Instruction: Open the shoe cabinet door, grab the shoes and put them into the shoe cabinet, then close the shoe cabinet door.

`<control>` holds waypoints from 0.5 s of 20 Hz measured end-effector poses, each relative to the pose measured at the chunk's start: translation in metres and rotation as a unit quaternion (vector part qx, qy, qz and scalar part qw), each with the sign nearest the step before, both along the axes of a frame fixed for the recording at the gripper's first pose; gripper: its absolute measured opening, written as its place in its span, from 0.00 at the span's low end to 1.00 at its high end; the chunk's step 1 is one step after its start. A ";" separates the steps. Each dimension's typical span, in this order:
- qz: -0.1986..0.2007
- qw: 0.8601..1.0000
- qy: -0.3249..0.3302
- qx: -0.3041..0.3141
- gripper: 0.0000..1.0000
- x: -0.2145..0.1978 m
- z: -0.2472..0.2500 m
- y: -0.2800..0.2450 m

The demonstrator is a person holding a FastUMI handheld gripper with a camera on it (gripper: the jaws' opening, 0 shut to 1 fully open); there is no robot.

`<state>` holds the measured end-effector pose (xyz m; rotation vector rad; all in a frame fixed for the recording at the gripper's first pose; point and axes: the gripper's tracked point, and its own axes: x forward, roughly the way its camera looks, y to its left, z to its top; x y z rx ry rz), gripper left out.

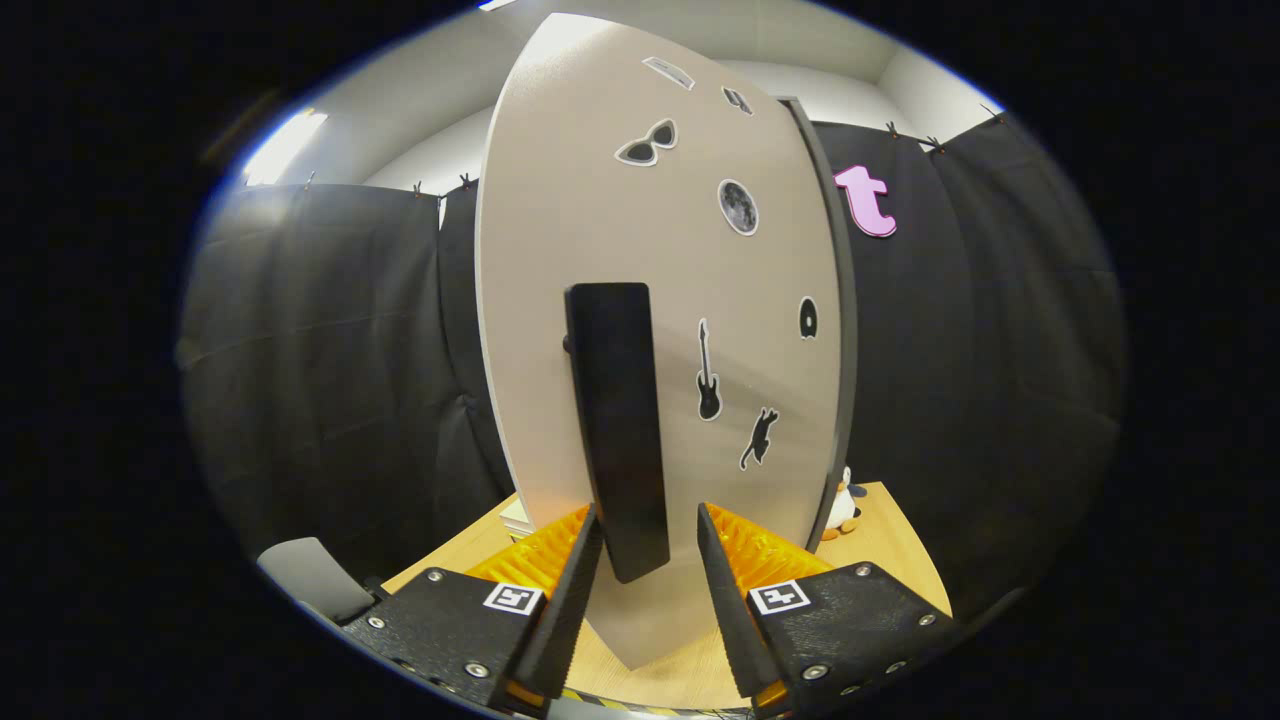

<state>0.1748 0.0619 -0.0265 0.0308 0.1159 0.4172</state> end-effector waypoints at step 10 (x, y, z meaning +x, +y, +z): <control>0.024 1.000 -0.013 0.007 0.65 0.041 -0.002 0.059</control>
